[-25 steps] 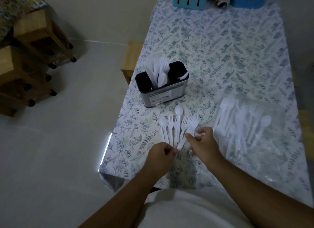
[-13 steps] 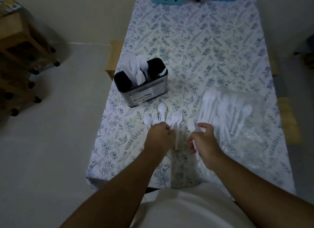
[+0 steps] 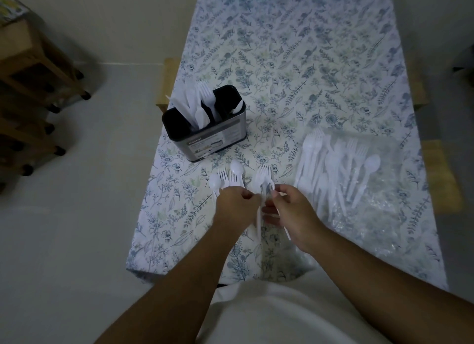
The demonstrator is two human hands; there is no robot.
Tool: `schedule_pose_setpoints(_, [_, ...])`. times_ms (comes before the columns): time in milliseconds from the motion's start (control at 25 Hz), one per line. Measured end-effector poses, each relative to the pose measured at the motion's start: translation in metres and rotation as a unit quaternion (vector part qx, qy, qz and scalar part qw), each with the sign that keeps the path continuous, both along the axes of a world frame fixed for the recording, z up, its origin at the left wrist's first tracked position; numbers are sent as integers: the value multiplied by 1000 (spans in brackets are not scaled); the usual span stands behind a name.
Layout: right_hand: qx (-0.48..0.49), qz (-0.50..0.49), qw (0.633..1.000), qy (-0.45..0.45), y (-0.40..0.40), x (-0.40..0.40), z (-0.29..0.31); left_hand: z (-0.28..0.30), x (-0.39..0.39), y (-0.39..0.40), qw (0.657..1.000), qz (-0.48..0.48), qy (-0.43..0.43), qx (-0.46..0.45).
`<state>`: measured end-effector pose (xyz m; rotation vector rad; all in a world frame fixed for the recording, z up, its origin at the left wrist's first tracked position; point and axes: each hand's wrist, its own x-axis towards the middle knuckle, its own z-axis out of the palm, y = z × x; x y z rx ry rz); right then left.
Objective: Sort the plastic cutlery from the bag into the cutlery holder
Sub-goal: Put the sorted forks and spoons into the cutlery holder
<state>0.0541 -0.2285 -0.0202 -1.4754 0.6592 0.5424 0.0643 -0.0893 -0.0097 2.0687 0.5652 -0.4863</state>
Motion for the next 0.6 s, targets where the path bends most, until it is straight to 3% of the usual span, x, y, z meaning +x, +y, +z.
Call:
schedule_pose_setpoints(80, [7,12,1000,-5,3,1,1,7,-7,-8,993,43,15,-108])
schedule_pose_setpoints(160, [80,-28,996,19,5,4,0,9,-12,-11,984,57,22,-170])
schedule_pose_setpoints(360, [170,-39,983,56,-2,6,-6,4,-9,-10,996,-47,-45,-66])
schedule_pose_setpoints(520, [187,-47,981,29,-5,6,-2,7,-6,-18,975,97,31,-197])
schedule_pose_setpoints(600, [204,-62,976,38,-4,6,0,1,-6,-17,974,91,32,-205])
